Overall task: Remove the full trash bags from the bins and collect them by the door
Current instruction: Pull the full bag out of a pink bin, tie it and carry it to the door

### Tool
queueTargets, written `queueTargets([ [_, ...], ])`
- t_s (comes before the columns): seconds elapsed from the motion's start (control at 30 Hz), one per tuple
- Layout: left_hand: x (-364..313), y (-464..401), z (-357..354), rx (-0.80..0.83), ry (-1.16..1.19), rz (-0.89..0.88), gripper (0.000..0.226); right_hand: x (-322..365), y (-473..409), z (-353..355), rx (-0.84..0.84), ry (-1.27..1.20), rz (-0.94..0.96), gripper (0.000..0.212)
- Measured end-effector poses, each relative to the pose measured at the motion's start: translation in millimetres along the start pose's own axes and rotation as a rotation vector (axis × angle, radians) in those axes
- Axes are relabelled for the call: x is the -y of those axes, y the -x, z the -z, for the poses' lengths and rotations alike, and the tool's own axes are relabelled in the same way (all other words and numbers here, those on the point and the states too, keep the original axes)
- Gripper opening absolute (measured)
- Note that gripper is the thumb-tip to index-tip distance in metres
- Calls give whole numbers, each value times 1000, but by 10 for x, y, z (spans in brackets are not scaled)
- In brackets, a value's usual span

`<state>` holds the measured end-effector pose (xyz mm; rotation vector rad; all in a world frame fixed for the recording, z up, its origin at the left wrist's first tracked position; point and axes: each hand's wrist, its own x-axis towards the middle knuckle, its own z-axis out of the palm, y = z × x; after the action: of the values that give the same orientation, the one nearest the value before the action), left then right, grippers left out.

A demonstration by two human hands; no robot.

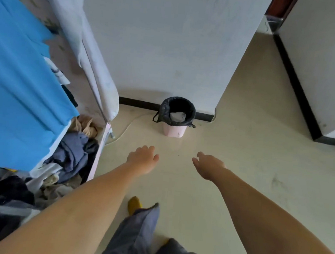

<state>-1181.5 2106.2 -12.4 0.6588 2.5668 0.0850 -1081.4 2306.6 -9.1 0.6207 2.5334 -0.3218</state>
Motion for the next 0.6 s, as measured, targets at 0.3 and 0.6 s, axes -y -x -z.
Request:
queueTargets([
  [0.3,34,-1651,47,85,56,-16,44,-67,-1543,131,46,-137,-62,44],
  [0.6,46,-3782,-1293,70,257,57,44,-388,-3836,-839,54,-315,-67,45],
])
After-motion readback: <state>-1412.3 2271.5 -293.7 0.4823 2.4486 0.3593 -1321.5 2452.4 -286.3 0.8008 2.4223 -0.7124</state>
